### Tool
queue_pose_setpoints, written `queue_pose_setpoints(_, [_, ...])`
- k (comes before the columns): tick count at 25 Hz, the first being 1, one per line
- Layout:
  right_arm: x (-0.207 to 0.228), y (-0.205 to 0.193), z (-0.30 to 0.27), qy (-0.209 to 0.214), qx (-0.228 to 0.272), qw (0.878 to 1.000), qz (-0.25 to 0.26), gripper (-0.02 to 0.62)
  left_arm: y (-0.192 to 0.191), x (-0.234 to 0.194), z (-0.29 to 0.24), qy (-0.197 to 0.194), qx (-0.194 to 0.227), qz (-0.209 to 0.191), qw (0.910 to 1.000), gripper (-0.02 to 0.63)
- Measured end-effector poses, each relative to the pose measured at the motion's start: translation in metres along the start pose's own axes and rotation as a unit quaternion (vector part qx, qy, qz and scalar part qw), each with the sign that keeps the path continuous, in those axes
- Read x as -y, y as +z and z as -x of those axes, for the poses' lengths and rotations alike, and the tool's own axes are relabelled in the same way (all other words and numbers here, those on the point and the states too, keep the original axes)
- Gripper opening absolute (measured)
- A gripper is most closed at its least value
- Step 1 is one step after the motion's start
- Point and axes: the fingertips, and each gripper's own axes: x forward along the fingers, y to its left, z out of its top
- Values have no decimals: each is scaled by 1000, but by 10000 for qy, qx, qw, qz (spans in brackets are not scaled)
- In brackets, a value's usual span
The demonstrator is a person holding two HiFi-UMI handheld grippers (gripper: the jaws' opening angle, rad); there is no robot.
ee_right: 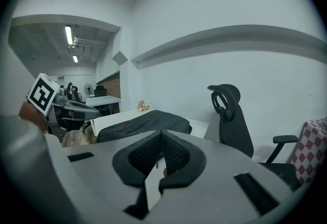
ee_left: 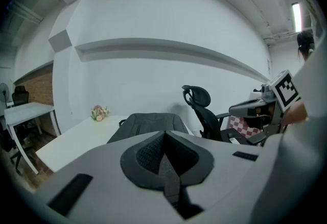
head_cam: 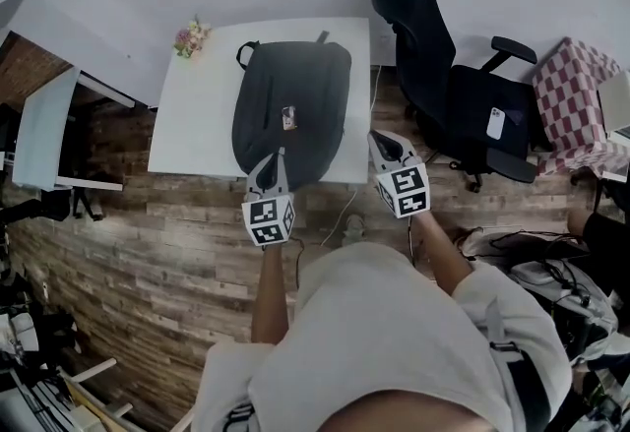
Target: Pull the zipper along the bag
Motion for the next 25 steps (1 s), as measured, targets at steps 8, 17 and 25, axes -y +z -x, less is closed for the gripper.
queue_pose_setpoints(8, [11, -18, -14, -25, -215, 9996, -158, 14, -12, 1, -20, -112, -231, -81, 9996, 26])
queue_pose_setpoints(17, [0, -39, -30, -95, -517, 9983, -235, 14, -36, 2, -34, -548, -601, -720, 9941, 26])
queue_pose_setpoints(25, [-15, -55, -37, -99, -773, 9966, -274, 14, -61, 22, -38, -1242, -1066, -2474, 9550, 26])
